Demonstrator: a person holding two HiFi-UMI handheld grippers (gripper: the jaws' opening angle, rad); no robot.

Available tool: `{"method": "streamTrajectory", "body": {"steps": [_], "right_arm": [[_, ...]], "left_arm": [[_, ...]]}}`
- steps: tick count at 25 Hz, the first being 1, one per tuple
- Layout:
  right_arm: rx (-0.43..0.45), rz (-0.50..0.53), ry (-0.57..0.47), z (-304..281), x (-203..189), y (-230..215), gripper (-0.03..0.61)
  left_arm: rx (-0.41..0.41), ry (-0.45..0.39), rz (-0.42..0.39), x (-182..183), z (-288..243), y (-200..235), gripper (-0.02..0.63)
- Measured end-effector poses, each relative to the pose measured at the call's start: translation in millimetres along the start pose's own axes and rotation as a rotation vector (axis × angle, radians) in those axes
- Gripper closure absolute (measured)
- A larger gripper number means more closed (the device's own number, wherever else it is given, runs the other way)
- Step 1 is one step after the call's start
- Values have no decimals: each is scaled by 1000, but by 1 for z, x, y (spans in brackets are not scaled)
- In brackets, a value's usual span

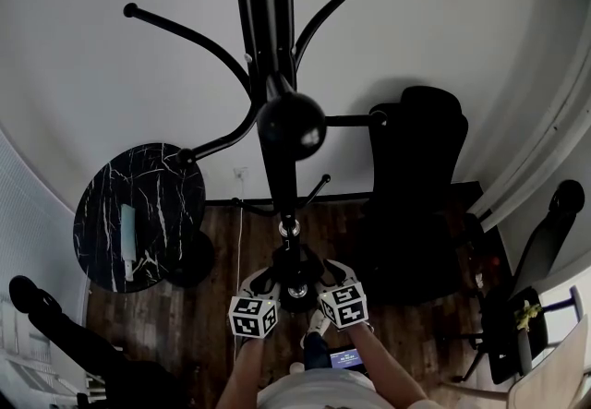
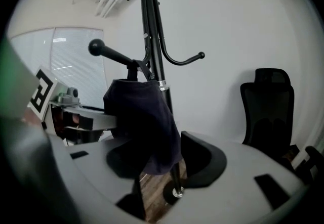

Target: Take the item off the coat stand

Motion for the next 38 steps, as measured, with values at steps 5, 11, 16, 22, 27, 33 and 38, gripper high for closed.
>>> {"method": "streamTrajectory", "body": {"steps": [5, 11, 16, 22, 27, 33, 38], "right_arm": [[30, 2, -12, -3, 2, 2, 482], [42, -4, -17, 1, 1, 2, 531], [29, 3, -15, 6, 2, 6, 535], [21, 41, -13, 15, 4, 15, 541], [23, 35, -20, 27, 4, 23, 543], [18, 38, -45, 40, 9, 30, 543], [16, 50, -67, 53, 13, 37, 543]], "left_arm": [[-7, 1, -1, 1, -1, 1, 524], [-26, 12, -7, 0, 2, 1, 568], [-25, 14, -15, 1, 6, -3, 572], [-24, 6, -22, 3, 19, -7, 575], [-20, -16, -17, 4, 32, -14, 577], [-23, -39, -22, 7, 46, -23, 578], [-27, -61, -30, 11, 57, -31, 578]]}}
Point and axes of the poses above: the fingertips, and each gripper's own axes: z backward along the fingers, y to its left, x out of its top, the point moved 8 cm from there along z, backward along the fingers, and after that the axes turned 6 degrees about -y, right-handed, at the moved point
